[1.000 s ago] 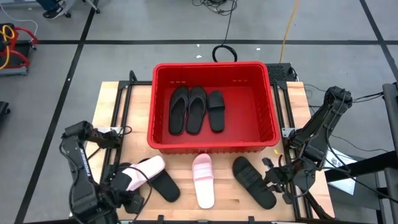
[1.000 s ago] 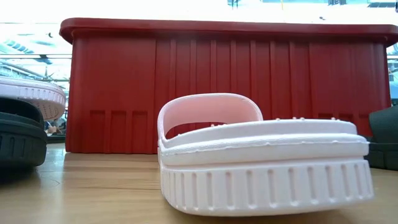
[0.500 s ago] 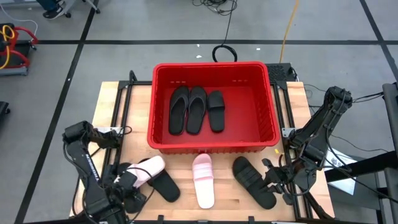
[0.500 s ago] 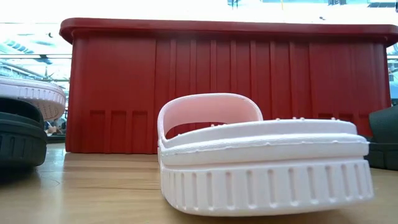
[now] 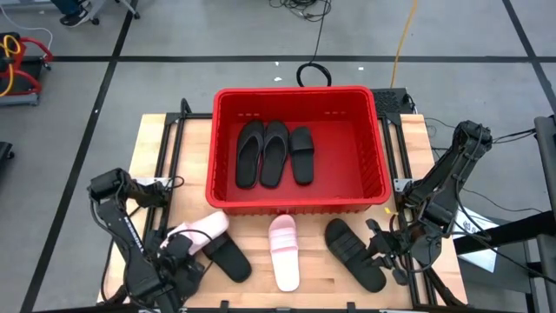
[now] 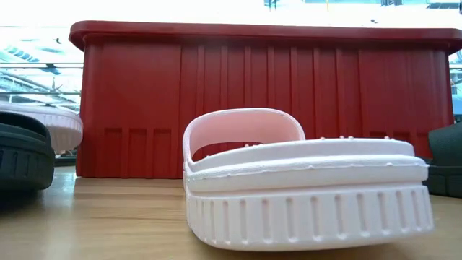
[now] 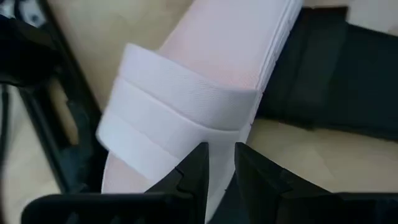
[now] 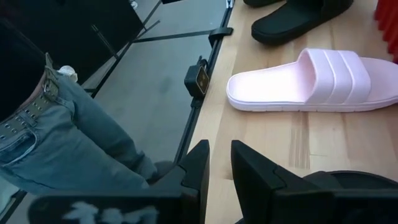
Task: Pick and place slides into bin
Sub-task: Put the black slide into the red bin
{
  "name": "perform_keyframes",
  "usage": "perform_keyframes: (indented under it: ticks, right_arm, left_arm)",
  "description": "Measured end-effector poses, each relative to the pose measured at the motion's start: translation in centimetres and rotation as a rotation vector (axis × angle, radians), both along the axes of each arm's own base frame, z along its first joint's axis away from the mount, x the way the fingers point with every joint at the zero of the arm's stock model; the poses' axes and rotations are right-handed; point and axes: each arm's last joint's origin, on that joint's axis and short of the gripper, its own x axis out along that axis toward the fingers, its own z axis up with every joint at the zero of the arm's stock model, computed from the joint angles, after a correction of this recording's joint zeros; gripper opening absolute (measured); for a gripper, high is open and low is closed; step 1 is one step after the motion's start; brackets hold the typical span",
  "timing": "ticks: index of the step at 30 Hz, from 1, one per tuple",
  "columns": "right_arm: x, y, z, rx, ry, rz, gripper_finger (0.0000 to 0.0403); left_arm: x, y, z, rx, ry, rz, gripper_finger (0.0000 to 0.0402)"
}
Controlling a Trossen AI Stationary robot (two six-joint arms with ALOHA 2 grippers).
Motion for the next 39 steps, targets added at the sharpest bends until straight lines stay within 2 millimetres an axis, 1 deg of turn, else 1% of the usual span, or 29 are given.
perform_keyframes:
  ticks: [5, 9, 11, 14, 17, 20, 22, 25, 28, 32, 34, 39]
  right_arm:
    - [0.0, 0.0, 0.0, 0.0, 0.0, -0.001, 0.0056]
    - [0.0, 0.0, 0.0, 0.005, 0.004, -0.005, 0.0056]
    - [0.0, 0.0, 0.0, 0.02, 0.012, -0.014, 0.0056]
    - [0.0, 0.0, 0.0, 0.056, 0.032, -0.036, 0.0056]
    - [0.0, 0.0, 0.0, 0.073, 0.041, -0.046, 0.0056]
    - [0.0, 0.0, 0.0, 0.07, 0.04, -0.044, 0.0056]
    - [0.0, 0.0, 0.0, 0.067, 0.039, -0.042, 0.0056]
    - [0.0, 0.0, 0.0, 0.056, 0.033, -0.035, 0.0056]
    - [0.0, 0.0, 0.0, 0.049, 0.029, -0.029, 0.0056]
    - [0.0, 0.0, 0.0, 0.05, 0.03, -0.03, 0.0056]
    - [0.0, 0.0, 0.0, 0.05, 0.03, -0.03, 0.0056]
    - [0.0, 0.0, 0.0, 0.049, 0.03, -0.028, 0.0056]
  left_arm:
    - [0.3, 1.0, 0.2, 0.061, 0.05, 0.017, 0.0088]
    - [1.0, 1.2, 0.1, 0.048, 0.055, 0.024, 0.0088]
    - [1.3, 1.2, 0.5, 0.018, 0.031, 0.044, 0.0088]
    - [1.3, 1.5, 2.1, -0.078, -0.07, 0.106, 0.0088]
    - [0.5, 2.3, 4.2, -0.167, -0.187, 0.219, 0.0088]
    - [-0.4, 3.1, 6.0, -0.256, -0.22, 0.243, 0.0088]
    - [-0.7, 3.7, 6.6, -0.271, -0.233, 0.24, 0.0088]
    - [-1.6, 4.2, 6.6, -0.269, -0.232, 0.22, 0.0088]
    - [-2.2, 4.6, 6.0, -0.256, -0.21, 0.209, 0.0088]
    - [-1.9, 5.2, 5.9, -0.368, -0.277, 0.236, 0.0088]
    - [-2.1, 5.6, 5.8, -0.407, -0.294, 0.243, 0.0088]
    - [-3.1, 6.6, 5.5, -0.446, -0.212, 0.263, 0.0088]
